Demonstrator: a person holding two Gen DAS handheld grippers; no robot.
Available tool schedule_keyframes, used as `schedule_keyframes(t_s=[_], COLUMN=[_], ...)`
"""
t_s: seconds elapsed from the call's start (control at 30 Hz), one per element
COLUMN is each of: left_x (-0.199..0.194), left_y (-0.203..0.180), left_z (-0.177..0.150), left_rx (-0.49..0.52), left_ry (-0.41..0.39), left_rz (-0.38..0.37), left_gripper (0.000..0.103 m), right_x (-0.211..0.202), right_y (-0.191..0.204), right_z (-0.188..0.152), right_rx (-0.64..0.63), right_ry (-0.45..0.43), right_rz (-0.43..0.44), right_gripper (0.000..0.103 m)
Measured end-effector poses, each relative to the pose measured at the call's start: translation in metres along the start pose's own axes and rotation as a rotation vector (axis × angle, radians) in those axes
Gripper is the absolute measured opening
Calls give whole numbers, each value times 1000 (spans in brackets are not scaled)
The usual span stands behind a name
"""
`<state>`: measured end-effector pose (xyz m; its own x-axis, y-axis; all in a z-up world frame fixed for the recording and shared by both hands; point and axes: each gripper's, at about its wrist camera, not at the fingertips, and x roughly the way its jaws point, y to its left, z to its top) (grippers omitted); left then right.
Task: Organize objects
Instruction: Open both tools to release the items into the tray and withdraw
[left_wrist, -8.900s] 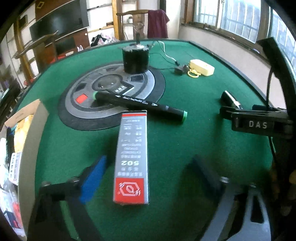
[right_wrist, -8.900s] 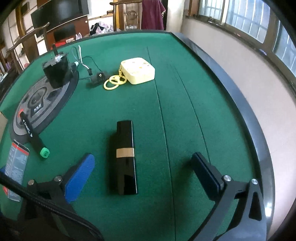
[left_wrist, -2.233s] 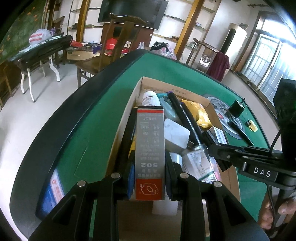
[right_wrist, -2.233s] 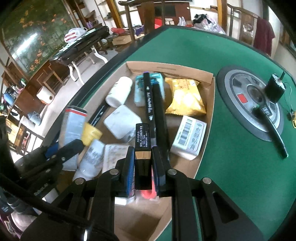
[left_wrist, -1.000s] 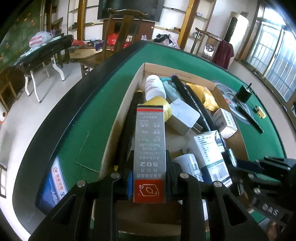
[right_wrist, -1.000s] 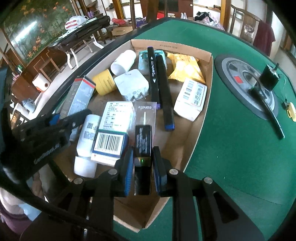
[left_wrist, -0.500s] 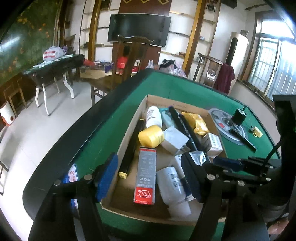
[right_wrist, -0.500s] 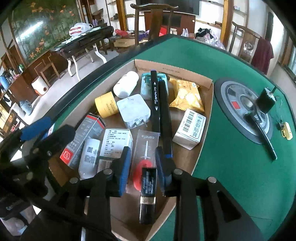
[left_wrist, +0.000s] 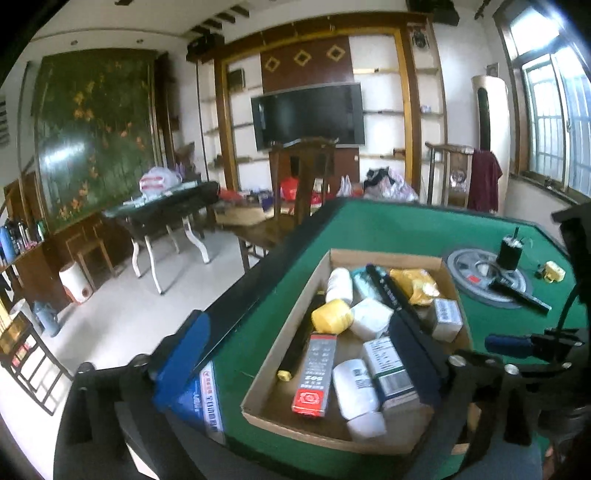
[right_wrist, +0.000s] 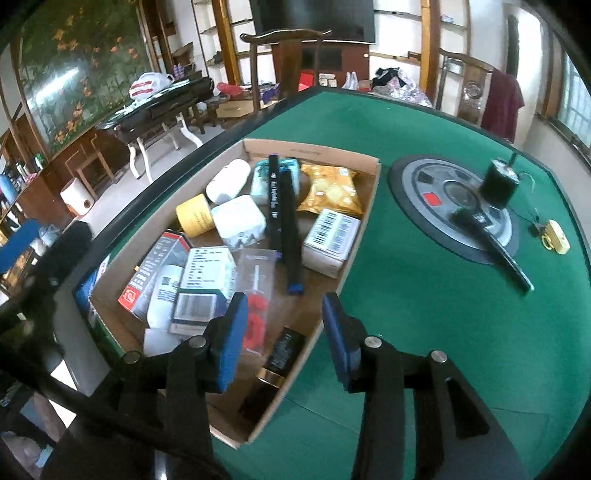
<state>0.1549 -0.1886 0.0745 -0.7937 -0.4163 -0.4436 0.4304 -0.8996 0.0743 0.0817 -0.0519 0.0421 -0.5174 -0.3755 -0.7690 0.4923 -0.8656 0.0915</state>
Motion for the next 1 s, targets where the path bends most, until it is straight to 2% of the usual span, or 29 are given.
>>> schedule_keyframes(t_s=[0.1,0.23,0.33,0.5,0.6,0.8,0.9,1.0], left_x=[-8,-3,-2,-1,4,10,11,9], left_y=[-4,-8,-7,-5,-5,-4,-4,-7], left_z=[0,-1,-2,-6,-8,-16,-19,-21], left_rx=[-27,-57,-80,-120,-121,-133,-127,-101], left_ry=[-20,29,45,76,106,150,161,151], left_rz=[-30,-53,-43,-84,-79,-114,-96,-63], left_gripper=[101,101,101,101,101,101,101,101], right_x=[-4,-6,-9,-12,-15,-18,-19,-20], right_y=[-6,-17,-25,-31,-30,-21,-17,-10], right_z=[-5,-11,-14,-20,-23,-24,-21,-19], right_rx=[13,39,49,49,38,-19,-42,-65], right_ry=[-10,-17,-26,-44,-61,-90,-102,-113], right_rz=[-1,1,-5,-16,-24,-65,-67,-73], right_gripper=[39,39,39,39,39,42,47,47])
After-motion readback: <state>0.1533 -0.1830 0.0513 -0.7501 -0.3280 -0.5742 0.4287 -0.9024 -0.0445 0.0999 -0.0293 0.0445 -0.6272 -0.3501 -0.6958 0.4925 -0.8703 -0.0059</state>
